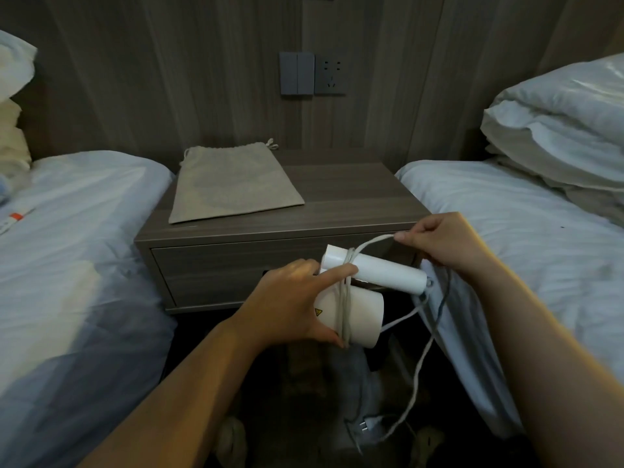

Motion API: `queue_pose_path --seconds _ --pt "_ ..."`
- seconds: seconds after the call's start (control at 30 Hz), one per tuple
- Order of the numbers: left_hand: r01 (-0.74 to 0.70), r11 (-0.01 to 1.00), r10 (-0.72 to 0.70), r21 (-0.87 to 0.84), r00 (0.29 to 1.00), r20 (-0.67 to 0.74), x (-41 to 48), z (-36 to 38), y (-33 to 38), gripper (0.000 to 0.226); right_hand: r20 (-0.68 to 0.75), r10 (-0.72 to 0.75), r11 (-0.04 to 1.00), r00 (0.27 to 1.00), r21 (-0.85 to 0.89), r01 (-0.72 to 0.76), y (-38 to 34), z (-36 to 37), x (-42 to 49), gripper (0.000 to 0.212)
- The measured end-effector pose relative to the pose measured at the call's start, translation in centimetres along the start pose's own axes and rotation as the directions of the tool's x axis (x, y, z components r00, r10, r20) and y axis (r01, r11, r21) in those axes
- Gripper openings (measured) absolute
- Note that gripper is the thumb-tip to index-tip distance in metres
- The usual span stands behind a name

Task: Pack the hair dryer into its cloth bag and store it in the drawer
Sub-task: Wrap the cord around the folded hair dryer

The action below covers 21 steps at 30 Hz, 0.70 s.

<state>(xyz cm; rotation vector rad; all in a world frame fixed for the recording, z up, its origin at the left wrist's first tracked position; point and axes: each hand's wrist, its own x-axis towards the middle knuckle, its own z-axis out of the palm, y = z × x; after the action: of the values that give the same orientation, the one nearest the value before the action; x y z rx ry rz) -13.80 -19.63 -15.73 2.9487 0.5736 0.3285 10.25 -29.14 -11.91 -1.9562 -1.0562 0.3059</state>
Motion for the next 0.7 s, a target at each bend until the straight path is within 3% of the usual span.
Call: queue_pose_path --seconds 0.07,0.13,0.2,0.27,0.3,0.33,0.4,0.43,0.57,0.7 --pt "0.020 0.995 -0.020 -0.096 1.000 -0.008 0.1 -0.1 0.2 0.100 -0.013 0.021 0.999 1.000 0.025 -0.020 0.5 0.0 0.1 0.035" --pt "0.044 0.956 -0.054 -0.291 0.998 -0.028 0.2 -0.1 0.4 0.100 0.102 0.036 0.971 0.994 0.233 -0.059 1.2 0.1 0.2 0.033" --pt "0.055 0.841 -0.113 -0.539 0.991 -0.076 0.2 -0.2 0.3 0.095 0.297 0.041 0.789 0.954 0.576 -0.214 1.9 0.2 0.1 0.027" --pt "0.065 0.686 -0.198 -0.724 0.975 -0.100 0.4 0.0 -0.1 0.089 0.481 -0.016 0.589 0.876 0.713 -0.381 2.1 0.3 0.0 0.017" --pt "0.062 0.597 -0.238 -0.800 0.966 -0.103 0.5 0.1 -0.3 0.086 0.516 -0.039 0.560 0.856 0.720 -0.409 2.1 0.5 0.0 0.029" --pt "0.050 0.511 -0.273 -0.858 0.956 -0.107 0.7 0.1 -0.4 0.083 0.535 -0.053 0.559 0.843 0.715 -0.419 2.0 0.8 -0.1 0.032" --pt "0.018 0.402 -0.322 -0.915 0.939 -0.123 1.0 0.0 -0.5 0.077 0.540 -0.059 0.601 0.840 0.691 -0.402 1.1 1.6 -0.4 0.015" --pt "0.004 0.379 -0.338 -0.925 0.931 -0.135 1.1 -0.2 -0.5 0.075 0.533 -0.058 0.622 0.844 0.681 -0.387 0.6 2.0 -0.5 0.010" --pt "0.015 0.313 -0.432 -0.950 0.893 -0.128 1.1 -0.6 -0.6 0.072 0.475 -0.032 0.815 0.879 0.522 -0.253 -0.6 3.4 -1.2 0.039" --pt "0.090 0.286 -0.596 -0.954 0.796 -0.104 1.3 -1.0 -0.6 0.056 0.443 -0.028 0.847 0.896 0.487 -0.214 -2.2 4.0 -2.1 0.026"
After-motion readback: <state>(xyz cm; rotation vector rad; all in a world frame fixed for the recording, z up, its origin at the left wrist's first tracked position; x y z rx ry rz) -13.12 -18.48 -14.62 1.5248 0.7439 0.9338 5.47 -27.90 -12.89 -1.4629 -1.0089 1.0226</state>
